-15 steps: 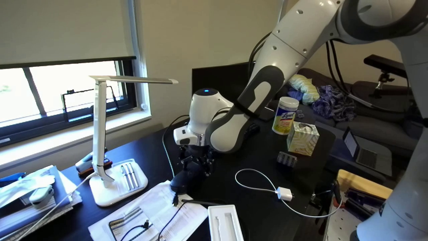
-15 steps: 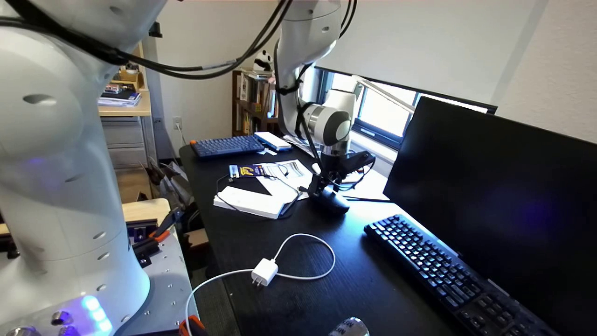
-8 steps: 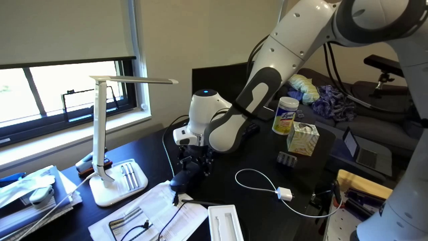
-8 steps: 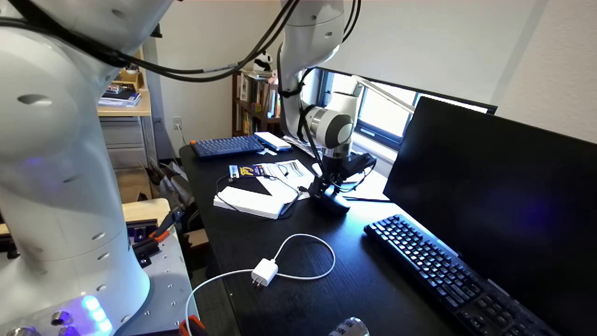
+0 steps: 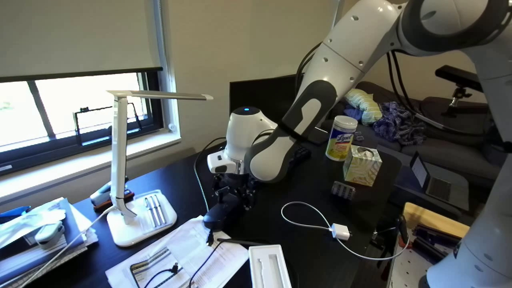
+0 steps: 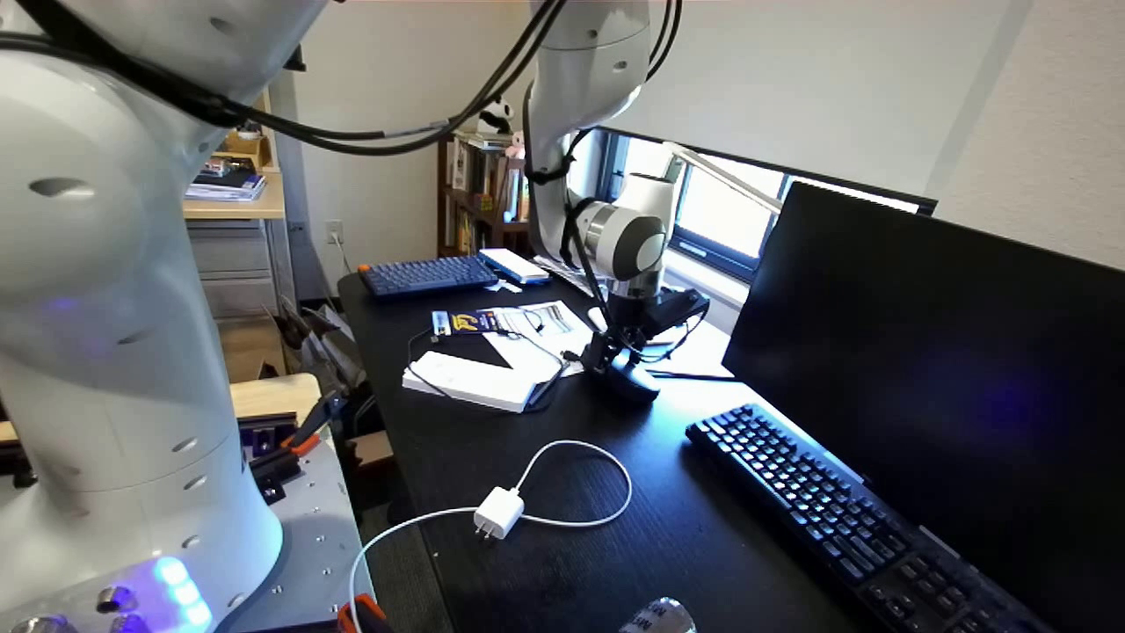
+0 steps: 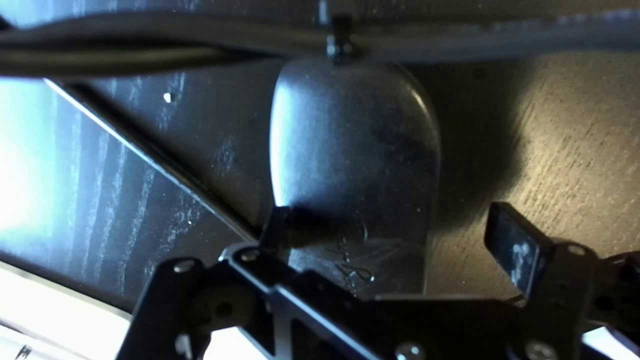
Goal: Move the black case to the right
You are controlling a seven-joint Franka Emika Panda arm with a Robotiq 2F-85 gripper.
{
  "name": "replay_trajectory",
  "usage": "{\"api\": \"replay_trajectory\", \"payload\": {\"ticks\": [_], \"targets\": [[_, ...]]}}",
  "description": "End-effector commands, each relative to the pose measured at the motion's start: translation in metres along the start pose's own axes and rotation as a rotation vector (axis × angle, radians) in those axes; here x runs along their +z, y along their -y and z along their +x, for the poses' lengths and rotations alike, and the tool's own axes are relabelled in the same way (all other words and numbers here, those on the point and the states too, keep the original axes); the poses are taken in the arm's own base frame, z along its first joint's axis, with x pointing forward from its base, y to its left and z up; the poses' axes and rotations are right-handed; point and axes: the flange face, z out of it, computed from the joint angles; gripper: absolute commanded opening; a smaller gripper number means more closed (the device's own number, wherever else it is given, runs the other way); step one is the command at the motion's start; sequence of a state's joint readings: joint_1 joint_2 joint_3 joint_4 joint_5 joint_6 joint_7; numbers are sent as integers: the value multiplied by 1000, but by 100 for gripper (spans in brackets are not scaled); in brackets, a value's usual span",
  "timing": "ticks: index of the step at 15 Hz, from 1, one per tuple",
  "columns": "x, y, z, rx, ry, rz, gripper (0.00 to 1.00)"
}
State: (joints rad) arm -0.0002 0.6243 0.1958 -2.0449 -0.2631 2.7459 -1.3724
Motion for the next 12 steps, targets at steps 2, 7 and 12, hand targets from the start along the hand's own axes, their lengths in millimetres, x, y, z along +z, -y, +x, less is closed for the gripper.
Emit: {"api": "replay_trajectory", "payload": {"ticks": [2, 7, 12], "targets": [[-6, 7, -6, -10, -23, 2, 100], [-16, 4, -9, 14, -48, -1, 100], [-22, -1, -10, 28, -57, -4, 100]]}}
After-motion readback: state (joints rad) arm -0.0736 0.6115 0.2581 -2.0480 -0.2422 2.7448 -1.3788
